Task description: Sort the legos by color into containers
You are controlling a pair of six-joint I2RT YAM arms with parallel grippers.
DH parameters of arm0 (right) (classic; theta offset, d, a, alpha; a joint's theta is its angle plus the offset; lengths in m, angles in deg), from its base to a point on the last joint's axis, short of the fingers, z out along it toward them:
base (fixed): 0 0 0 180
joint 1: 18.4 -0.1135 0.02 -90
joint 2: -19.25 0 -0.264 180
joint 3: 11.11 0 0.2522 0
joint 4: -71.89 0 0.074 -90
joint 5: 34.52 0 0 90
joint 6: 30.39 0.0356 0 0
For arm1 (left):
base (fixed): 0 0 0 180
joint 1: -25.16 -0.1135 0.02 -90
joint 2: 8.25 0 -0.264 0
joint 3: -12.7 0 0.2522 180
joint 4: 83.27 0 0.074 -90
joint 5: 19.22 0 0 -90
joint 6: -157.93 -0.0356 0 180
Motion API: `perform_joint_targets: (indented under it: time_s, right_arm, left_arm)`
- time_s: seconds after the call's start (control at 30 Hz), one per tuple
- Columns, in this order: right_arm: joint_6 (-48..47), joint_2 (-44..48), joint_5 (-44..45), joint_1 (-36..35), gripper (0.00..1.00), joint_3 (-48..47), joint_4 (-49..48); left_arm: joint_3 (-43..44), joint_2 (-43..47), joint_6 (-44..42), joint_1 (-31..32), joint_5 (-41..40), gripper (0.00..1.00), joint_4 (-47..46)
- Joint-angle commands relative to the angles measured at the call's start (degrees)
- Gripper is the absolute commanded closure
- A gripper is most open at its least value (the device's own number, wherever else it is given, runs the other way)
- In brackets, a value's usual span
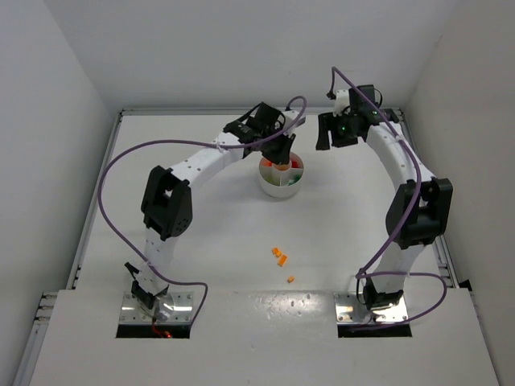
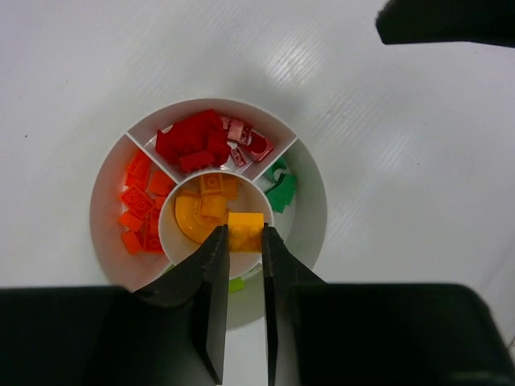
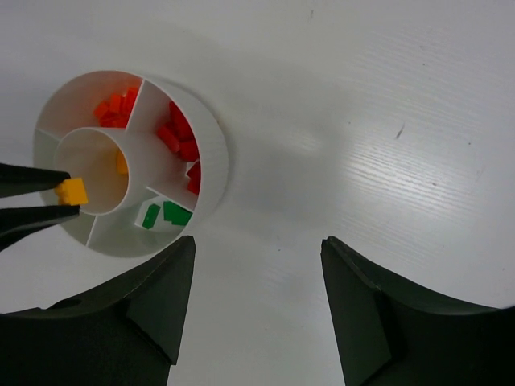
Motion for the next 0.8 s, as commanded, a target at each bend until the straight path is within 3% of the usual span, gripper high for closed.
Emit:
perform_joint_targets:
  time_s: [0.0,0.13,0.3,0.5,0.63,0.77]
  right_arm:
    - [-3.30,0.30,-3.40,-0.42,0.35,-2.19,3.01]
    - [-4.63,-1.82,-4.02,-0.42,0.40,-3.60,6.72]
    - [-5.68,-0.77,-4.02,-0.42,0.40,-2.37,6.72]
    - [-6.90,-0.24,-5.24,-1.47,0.46,1.13,6.72]
    - [-11.56,6.24,-6.38,-7.25,0.49,9.74,4.96]
    - [-17.27,10.21,-7.01,-16.20,0.49,19.66,5.49]
  left_arm:
    - [2.40,-0.23,0.60,-1.90,-0.57,0.78,0.41]
    - [2.93,-0.76,-0.01,-1.91,-0.57,0.69,0.93]
    - [2.93,-0.76,-1.07,-1.91,-1.18,0.49,0.93]
    - [0.74,2.30,-1.07,-2.96,1.62,0.45,-2.30]
    - [-10.05,12.84,5.95,-7.87,3.12,0.42,-14.25]
    - [-12.27,19.44,11.41,-13.50,1.89,0.36,-14.54]
